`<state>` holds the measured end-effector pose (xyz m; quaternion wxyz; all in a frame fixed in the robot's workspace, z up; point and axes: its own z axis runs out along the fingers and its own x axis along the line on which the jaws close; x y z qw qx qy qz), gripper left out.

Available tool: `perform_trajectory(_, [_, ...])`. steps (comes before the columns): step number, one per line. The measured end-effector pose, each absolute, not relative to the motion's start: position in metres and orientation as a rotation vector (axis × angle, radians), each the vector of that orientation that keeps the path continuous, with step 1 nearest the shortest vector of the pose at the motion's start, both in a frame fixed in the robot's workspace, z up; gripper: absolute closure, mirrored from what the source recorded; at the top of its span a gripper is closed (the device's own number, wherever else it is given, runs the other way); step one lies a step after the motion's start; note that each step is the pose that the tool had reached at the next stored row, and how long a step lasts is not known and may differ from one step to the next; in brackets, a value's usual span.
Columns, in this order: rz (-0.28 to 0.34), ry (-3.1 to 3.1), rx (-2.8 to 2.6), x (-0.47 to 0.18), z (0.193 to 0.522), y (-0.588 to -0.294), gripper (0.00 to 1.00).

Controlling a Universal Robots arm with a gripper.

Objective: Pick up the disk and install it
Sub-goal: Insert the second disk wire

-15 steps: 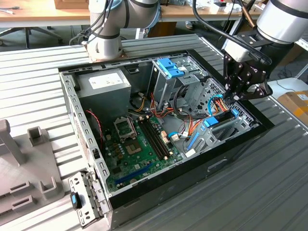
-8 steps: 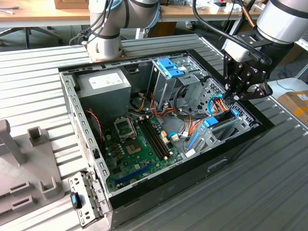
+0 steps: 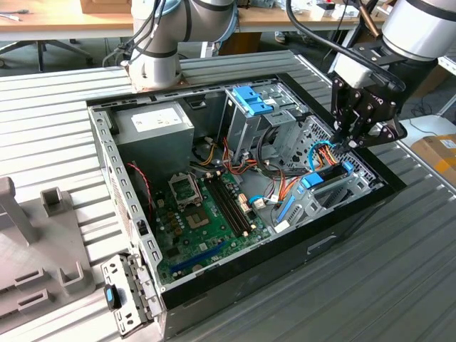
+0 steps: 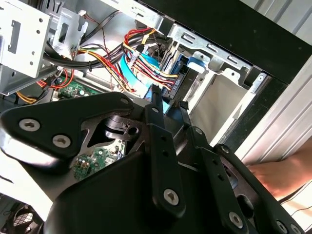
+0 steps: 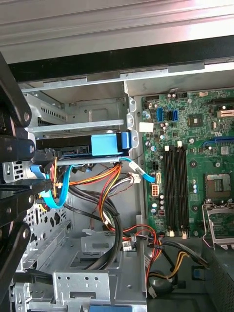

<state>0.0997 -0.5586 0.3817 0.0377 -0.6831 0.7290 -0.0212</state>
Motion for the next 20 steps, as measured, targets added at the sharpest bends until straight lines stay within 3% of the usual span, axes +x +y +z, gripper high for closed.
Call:
perform_trajectory(8, [-0.065, 2.237, -2.096, 0.0997, 0.3821, -0.5587, 0.71])
perform_trajectory(9, [-0.065, 2.237, -2.096, 0.0997, 0.3822, -0.5587, 0.72])
perform_trajectory(11, [-0.065, 2.237, -2.096, 0.0997, 0.3824, -0.5587, 0.84])
perform_trajectory(20, [-0.07, 2.223, -2.1, 0.0907, 0.3816, -0.5632, 0.84])
